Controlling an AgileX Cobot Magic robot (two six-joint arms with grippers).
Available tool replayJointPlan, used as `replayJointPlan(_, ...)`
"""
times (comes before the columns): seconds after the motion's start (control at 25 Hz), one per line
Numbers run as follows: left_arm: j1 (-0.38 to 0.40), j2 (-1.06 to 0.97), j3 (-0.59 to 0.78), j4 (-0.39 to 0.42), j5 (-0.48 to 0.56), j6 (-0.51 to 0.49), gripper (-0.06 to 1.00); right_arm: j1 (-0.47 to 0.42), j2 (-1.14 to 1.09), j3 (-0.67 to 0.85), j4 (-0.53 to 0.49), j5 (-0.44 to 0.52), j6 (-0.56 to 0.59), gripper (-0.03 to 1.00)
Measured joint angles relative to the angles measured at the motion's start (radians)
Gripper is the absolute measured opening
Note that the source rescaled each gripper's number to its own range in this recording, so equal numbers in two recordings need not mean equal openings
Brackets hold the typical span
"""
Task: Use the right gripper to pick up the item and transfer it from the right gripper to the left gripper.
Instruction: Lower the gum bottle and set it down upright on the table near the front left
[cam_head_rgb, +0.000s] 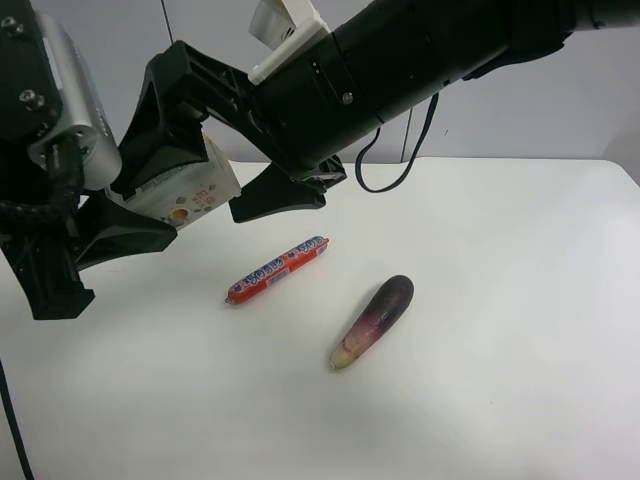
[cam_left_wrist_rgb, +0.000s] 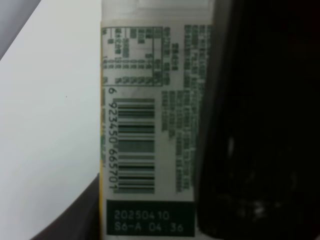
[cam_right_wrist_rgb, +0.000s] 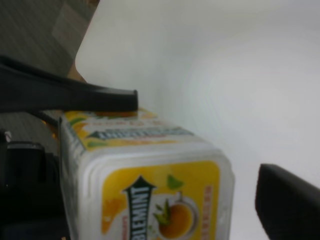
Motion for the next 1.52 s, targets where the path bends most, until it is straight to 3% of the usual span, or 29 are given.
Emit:
replayJointPlan(0.48, 0.000, 0.000, 0.000, -0.001, 0.000, 0.000, 0.01, 0.000, -0.074, 0.000, -0.037, 0.045, 0.030, 0.99)
replayJointPlan(0.84, 0.000, 0.000, 0.000, -0.002, 0.000, 0.000, 0.01, 0.000, -0.156, 0.000, -0.303, 0.182, 0.165, 1.00)
replayJointPlan(1.2, 0.000, 0.000, 0.000, -0.002, 0.000, 0.000, 0.01, 0.000, -0.259, 0.000, -0.513, 0.405, 0.203, 1.00)
replayJointPlan(1.52, 0.000, 0.000, 0.000, -0.002, 0.000, 0.000, 0.01, 0.002, -0.408, 0.000, -0.765, 0.410, 0.302, 1.00)
